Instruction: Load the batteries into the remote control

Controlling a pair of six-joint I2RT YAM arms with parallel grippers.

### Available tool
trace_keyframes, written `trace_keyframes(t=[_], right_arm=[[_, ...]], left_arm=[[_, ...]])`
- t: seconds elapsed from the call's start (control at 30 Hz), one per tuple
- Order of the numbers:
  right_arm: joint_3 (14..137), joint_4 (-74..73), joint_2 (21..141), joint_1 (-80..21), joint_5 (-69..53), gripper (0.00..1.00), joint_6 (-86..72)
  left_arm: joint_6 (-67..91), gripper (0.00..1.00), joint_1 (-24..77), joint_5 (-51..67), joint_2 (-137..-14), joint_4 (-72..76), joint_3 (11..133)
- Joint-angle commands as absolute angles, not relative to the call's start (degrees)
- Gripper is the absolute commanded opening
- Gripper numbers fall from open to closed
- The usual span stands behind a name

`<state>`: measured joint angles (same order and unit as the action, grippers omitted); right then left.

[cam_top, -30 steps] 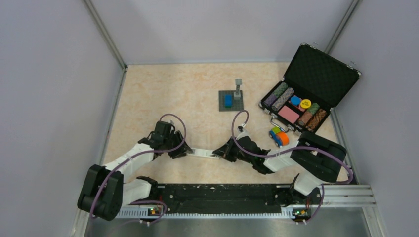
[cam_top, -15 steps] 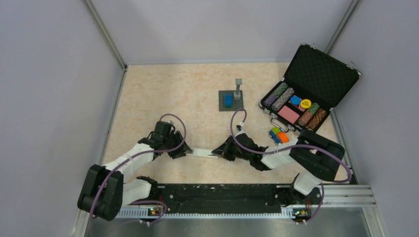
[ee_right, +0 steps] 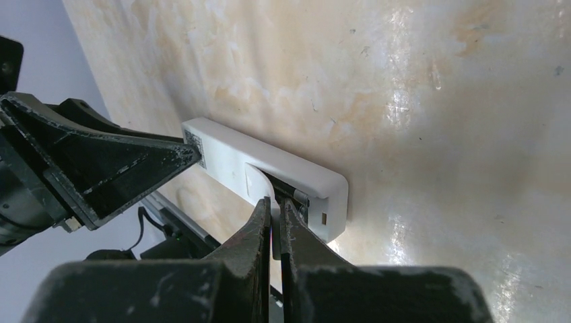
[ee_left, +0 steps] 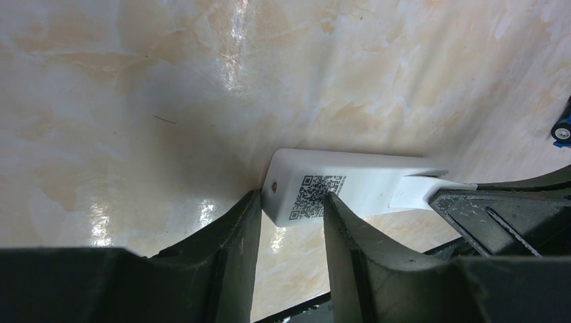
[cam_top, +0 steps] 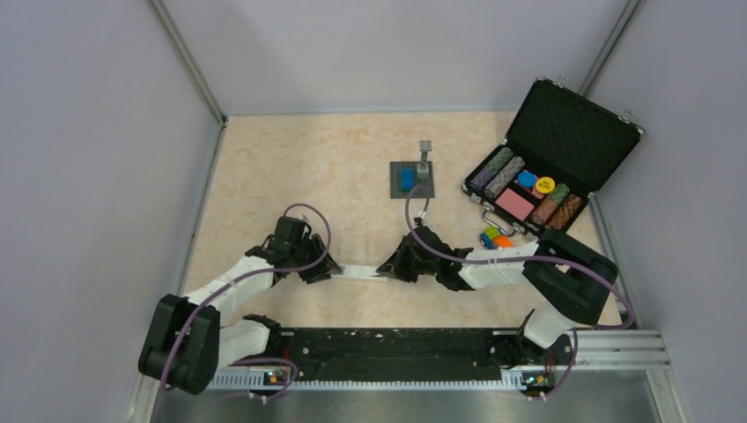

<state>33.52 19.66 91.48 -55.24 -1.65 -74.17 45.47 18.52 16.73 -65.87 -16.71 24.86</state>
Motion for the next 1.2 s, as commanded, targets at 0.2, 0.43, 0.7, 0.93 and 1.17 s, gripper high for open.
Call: trace_keyframes(t=[0.2, 0.43, 0.7, 0.93, 1.17], right_arm=[[41.7, 3.0, 95.4, -56.6, -1.8, 0.03, -67.9], [44.5, -2.5, 94.9, -57.1, -0.8, 0.07, -66.5], [45.2, -3.1, 95.4, -57.3, -1.5, 0.12, -66.7], [43.1, 0.9, 95.5, -57.3, -4.3, 0.09, -73.4], [39.9, 3.9, 95.4, -57.7, -6.3, 0.08, -81.8]], left_arm=[[45.3, 0.43, 19.1, 17.6, -66.6, -14.9, 23.5], [45.1, 0.42, 19.1, 17.2, -66.9, -15.1, 23.7], [45.1, 0.42, 19.1, 17.1, -66.4, -15.5, 24.1], [45.9, 0.42, 19.1, 18.6, -65.6, -13.7, 23.6], [48.8, 0.4, 19.0, 20.7, -64.1, -9.8, 20.7]])
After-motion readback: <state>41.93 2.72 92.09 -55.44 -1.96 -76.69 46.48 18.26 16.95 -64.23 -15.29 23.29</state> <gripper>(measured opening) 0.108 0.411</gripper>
